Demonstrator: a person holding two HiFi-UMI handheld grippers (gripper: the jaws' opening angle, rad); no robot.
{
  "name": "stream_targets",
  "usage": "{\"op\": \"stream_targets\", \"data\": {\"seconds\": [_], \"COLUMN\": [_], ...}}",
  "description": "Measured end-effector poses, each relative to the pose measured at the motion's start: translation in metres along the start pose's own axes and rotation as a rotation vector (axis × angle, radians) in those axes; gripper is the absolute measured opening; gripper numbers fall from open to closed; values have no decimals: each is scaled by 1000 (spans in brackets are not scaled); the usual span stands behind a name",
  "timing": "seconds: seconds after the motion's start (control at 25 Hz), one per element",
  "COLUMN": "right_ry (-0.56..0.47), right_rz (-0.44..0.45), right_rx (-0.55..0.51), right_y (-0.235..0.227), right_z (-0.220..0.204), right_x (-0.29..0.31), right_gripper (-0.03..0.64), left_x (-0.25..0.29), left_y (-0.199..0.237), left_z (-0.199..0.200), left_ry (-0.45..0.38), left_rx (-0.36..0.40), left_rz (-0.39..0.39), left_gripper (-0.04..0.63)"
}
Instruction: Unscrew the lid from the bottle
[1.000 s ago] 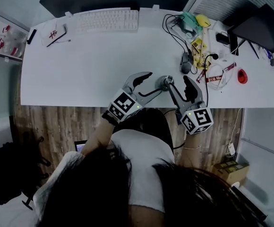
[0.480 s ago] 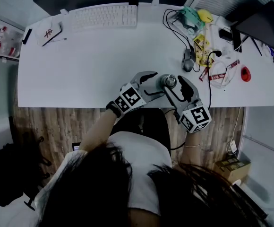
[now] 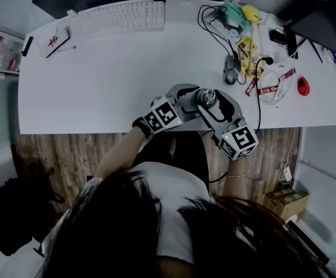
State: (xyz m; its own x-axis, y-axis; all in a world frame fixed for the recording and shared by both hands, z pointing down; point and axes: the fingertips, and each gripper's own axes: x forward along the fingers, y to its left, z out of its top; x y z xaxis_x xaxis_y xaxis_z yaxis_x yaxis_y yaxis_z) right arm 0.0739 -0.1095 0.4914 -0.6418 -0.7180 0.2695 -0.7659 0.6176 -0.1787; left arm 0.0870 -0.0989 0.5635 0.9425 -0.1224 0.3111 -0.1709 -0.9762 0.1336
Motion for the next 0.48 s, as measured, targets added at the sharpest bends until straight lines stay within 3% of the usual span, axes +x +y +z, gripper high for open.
{"op": "stream_targets", "data": {"seconds": [0.24,0.48], "right_ry": [14,30], "right_rz": [-48,-1], "right_rx": [12,10], "right_y": [-7,-6], "right_z": [-6,-6], "right_x": [3,4], "right_gripper": [255,253], "left_x": [2,2], "left_y": [1,1], "left_z": [0,-1], "left_ry": [5,12], "left_rx": [8,6], "left_rz": [9,-23], "left_gripper": [368,367]}}
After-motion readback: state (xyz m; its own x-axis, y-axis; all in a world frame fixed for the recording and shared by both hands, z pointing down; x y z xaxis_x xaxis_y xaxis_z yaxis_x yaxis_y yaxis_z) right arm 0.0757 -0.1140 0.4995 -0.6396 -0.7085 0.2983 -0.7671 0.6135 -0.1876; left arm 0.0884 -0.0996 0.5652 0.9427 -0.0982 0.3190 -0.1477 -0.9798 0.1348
